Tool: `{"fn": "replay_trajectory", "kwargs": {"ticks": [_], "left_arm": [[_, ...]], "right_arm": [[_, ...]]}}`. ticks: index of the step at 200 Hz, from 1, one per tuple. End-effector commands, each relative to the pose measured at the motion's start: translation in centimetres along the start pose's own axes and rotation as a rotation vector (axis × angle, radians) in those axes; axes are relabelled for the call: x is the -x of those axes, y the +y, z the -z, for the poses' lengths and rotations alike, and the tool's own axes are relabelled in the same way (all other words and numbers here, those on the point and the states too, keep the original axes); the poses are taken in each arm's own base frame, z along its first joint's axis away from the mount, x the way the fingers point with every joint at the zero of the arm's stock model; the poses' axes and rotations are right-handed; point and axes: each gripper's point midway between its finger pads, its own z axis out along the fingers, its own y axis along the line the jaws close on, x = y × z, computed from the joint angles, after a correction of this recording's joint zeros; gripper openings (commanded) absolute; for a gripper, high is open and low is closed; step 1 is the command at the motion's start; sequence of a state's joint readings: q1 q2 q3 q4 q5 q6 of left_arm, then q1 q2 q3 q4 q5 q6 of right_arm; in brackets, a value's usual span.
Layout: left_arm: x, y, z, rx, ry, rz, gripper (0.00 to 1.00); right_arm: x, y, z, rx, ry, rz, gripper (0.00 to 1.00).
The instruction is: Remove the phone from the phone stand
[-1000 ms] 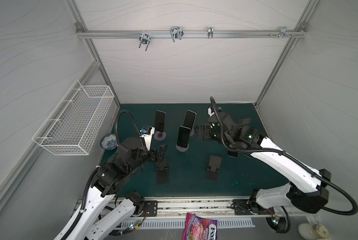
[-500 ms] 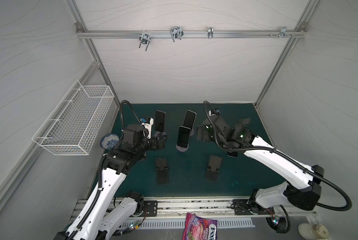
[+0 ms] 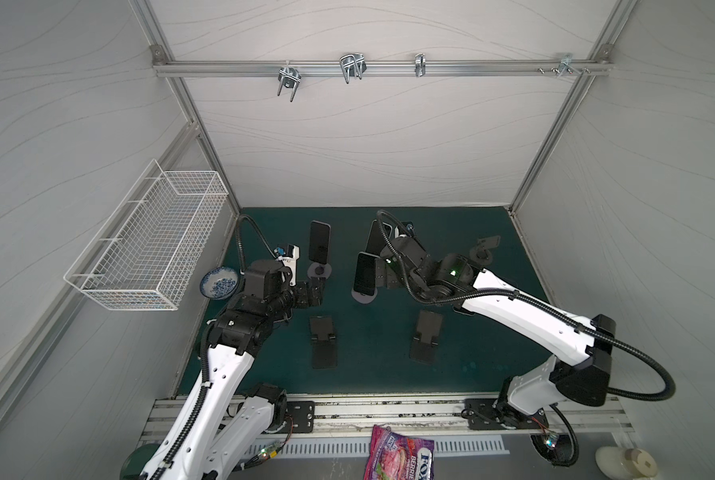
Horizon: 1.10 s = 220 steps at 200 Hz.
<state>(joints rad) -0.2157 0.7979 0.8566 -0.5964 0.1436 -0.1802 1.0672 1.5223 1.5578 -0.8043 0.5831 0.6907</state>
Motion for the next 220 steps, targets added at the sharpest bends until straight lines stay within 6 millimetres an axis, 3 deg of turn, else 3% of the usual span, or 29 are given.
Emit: {"fn": "replay_trajectory", "kwargs": {"ticks": [1,30,59,112,182,220], "left_arm": [[1.0,-0.6,0.2,-0.040,-0.067,0.004,0.95],[-0.7,0.3,-0.4,-0.009,-0.032,0.008,0.95],[-0.9,0.8,0.0,0.017,-0.039,0.006,0.95],[-1.1,1.0,0.8,0.035,-0.060,0.006,0.95],[-1.5,1.6,0.6,0.079,-0.035,0.006,0.95],[-1.9,1.9,0.6,0.128,-0.024,-0.070,0.95]], "right_arm": [[0.3,1.1,-0.1,0.006,-0.026,-0.022,0.99],[-1.0,3.1,-1.0,0.018,-0.008,-0.005,0.98],[-1.9,4.8,-2.3,0.029,-0.002,0.018,0.97],[-1.3,6.4,-3.8,0.025,-0.018,0.052,0.94],[-0.9,6.9,-4.4,0.000,-0.017,0.036,0.98],[-1.4,6.1,-4.7,-0.039,-0.010,-0.010,0.99]]}}
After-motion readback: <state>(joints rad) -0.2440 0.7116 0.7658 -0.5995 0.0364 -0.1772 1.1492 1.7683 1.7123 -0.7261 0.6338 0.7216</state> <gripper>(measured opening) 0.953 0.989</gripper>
